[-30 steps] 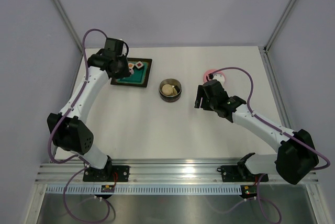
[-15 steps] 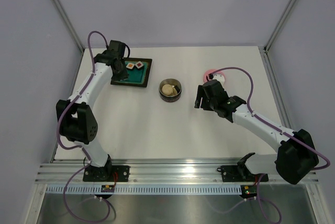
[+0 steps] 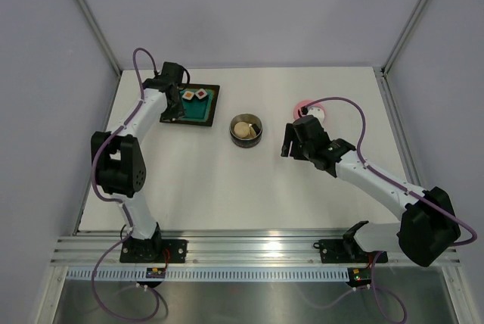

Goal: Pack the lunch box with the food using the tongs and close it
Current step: Pick up the fake food from the plate.

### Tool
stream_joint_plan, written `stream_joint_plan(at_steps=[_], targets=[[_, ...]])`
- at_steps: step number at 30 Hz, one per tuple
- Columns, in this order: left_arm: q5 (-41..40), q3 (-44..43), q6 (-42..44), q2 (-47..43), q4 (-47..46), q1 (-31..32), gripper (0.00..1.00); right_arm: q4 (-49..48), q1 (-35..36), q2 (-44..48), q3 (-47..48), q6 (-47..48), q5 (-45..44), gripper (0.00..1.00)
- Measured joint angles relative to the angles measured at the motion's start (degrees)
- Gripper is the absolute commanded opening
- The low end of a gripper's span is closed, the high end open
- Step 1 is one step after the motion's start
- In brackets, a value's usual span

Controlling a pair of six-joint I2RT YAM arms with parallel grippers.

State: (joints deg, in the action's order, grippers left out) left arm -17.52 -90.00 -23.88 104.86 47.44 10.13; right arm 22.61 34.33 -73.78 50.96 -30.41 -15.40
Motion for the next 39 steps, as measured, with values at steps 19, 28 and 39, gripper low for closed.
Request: stream_joint_plan(at_steps=[19, 28, 39], targets=[[-0.37, -2.73, -0.76, 5.9, -0.81, 0.0, 0.4, -0.02, 0.0, -0.26, 0.0, 0.13, 0.0, 0.73], [-0.81, -3.8, -1.18, 7.54, -0.44, 0.0, 0.41, -0.04, 0.0, -0.28, 0.0, 0.11, 0.0, 0.74], [-1.07, -8.7, -1.22, 11.34, -0.28, -0.31, 0.41, -0.22, 0.0, -1.16, 0.0, 0.11, 0.04, 0.74]])
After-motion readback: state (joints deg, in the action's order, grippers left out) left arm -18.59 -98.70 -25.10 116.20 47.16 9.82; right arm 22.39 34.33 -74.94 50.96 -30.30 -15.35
